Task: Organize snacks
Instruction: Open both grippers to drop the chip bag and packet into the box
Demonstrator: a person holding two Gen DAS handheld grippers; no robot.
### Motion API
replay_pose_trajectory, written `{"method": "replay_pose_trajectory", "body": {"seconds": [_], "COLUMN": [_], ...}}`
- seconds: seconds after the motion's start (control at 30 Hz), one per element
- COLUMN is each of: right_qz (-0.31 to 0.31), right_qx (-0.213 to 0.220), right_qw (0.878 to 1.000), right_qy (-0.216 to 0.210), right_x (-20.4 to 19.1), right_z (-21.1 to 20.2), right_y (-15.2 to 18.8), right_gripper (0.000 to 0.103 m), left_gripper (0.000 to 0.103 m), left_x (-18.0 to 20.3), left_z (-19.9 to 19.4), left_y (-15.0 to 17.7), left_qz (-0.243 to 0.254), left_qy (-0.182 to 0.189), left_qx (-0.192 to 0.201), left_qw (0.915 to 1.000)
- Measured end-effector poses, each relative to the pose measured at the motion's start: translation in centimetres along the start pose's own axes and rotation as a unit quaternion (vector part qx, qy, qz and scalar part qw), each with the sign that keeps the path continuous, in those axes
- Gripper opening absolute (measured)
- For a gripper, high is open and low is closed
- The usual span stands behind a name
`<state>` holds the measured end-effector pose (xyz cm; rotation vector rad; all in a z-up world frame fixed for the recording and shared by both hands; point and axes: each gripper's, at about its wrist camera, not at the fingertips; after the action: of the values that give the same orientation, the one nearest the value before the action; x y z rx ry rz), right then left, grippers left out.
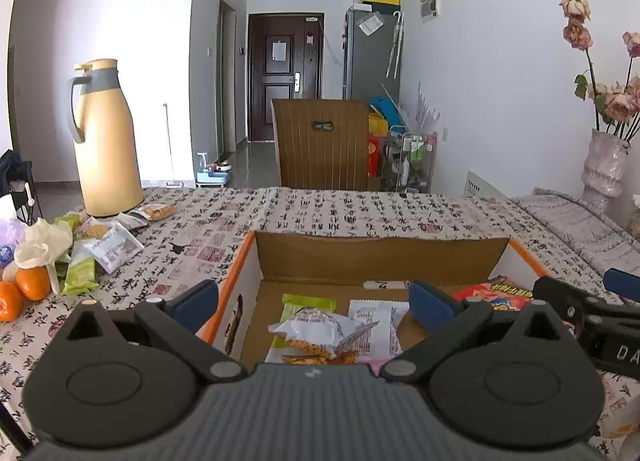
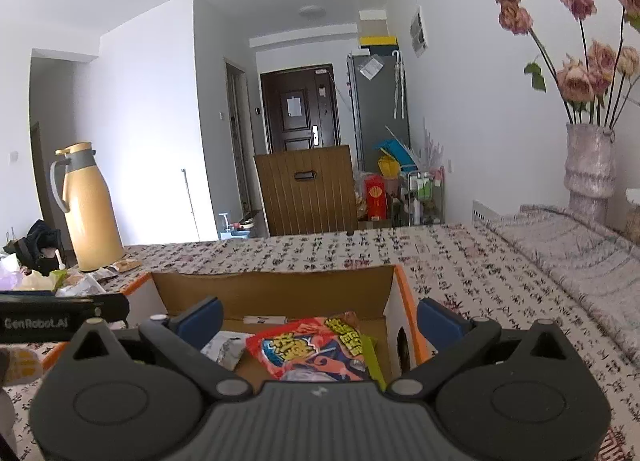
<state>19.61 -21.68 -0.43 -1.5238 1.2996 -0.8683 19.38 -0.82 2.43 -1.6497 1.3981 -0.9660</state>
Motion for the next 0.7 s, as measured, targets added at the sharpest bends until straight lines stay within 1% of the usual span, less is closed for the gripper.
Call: {"method": "replay_pose_trajectory", "body": {"seconds": [0.13, 0.4, 0.57, 0.7], "right_qz": [-0.007, -0.021, -0.027, -0.025], "right_qx": [0.001, -0.003, -0.01, -0.02], "right_qw": [1.0, 1.0, 0.999, 0.999], "right_qy": [-0.002, -0.01, -0.014, -0.015], "right_x": [-0.4, -1.3, -1.9, -2.1], "right_z": [-1.4, -5.0, -7.1, -8.6], "right_y": [0.0, 0.7, 1.7, 2.8], "right_gripper": [0.103, 0.103, 0.103, 0.103], "left_gripper": [0.103, 0.103, 0.103, 0.103], "left_x": [-0.1, -0.6, -1.0, -1.1], "left_z": [-1.6, -4.9, -6.6, -7.8], "left_y": [-0.1, 0.8, 1.9, 3.1], "left_qz": [0.001, -0.003, -0.005, -0.006], "left_qy": [0.0, 0.003, 0.006, 0.007], "left_qx": [0.009, 0.012, 0.006, -0.007], "left_qw": [1.0, 0.9999, 1.0, 0.9999]}}
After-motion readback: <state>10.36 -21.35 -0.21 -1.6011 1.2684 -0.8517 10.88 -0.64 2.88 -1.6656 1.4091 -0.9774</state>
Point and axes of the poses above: each gripper's, at about its wrist camera, not at the fingertips, and z roughly the way its jaws point, x to its right, y to its underside, and after that the axes turned 4 degrees about -z, right-handed
